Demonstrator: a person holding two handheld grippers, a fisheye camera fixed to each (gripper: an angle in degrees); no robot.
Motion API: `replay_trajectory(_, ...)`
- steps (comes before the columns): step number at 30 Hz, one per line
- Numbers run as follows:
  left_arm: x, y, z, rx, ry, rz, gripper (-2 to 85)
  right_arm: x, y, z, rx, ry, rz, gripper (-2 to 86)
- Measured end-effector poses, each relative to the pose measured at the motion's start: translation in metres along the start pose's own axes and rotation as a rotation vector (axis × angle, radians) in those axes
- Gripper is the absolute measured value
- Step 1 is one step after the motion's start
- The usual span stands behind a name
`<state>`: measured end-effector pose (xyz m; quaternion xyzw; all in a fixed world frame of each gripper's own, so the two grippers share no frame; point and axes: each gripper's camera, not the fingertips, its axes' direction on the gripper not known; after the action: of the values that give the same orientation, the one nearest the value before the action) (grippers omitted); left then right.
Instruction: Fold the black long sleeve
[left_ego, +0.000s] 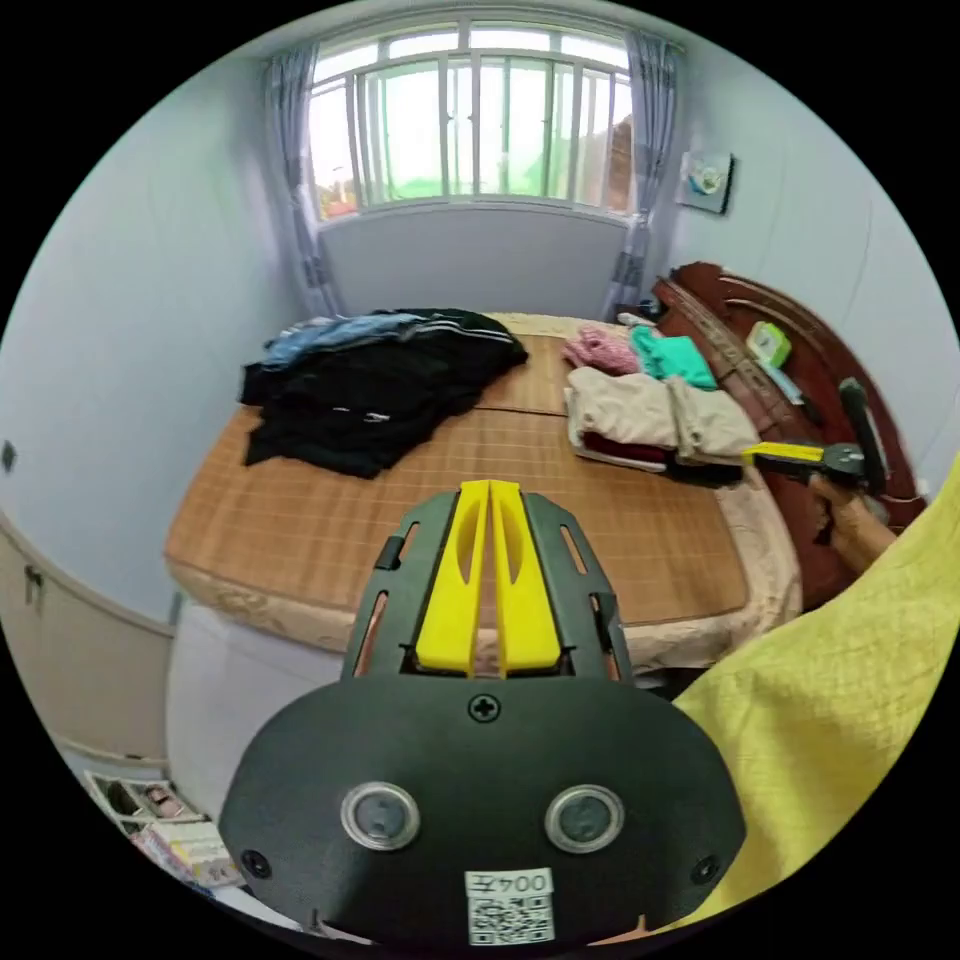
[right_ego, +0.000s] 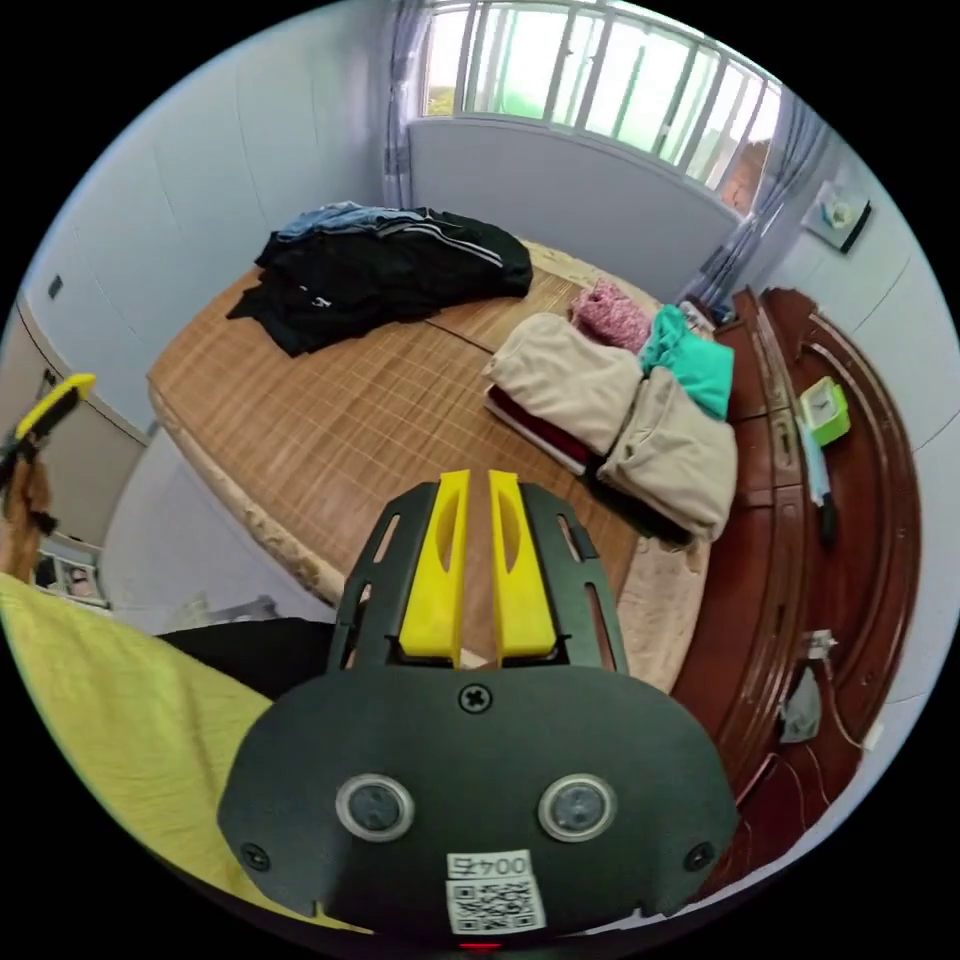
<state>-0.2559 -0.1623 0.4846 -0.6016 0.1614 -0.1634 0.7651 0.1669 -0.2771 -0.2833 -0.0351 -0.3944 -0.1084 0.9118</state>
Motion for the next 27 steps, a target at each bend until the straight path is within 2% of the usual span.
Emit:
replay_trajectory(1,-0.009,0.011,-0.015,-0.002,-0.113,-0.007,0.8,-0.017,0.003,0.009,0.001,0.060,0.010,3.6)
replay_trajectory(3,-0.027,0.025,-0.033,-0.009,-0.164,-0.003,0.7,-0.039,0.006,0.022,-0.020,0.064,0.030,1.9)
replay_trajectory(7,-0.088,0.055,-0.059,0.030,-0.115,-0.162,0.7,-0.074,0.017,0.035,-0.010,-0.139,0.081,-0.2)
replay_trajectory(12,-0.163,0.067,-0.047,0.073,0.023,-0.199,0.7,-0.109,0.027,0.049,0.013,-0.231,0.122,-0.6)
replay_trajectory(15,-0.215,0.067,-0.036,0.147,0.037,-0.169,0.7,-0.138,0.031,0.051,0.091,-0.190,0.180,-0.7)
replay_trajectory(19,-0.316,0.072,-0.001,0.245,0.168,-0.184,0.5,-0.197,0.023,0.065,0.095,-0.174,0.294,-0.7)
replay_trajectory(24,-0.443,0.065,0.062,0.129,0.229,-0.117,0.7,-0.286,0.003,0.082,0.059,-0.152,0.475,-0.7)
replay_trajectory(27,-0.513,0.067,0.093,0.082,0.225,-0.056,0.8,-0.343,-0.025,0.094,0.026,-0.019,0.453,-0.7)
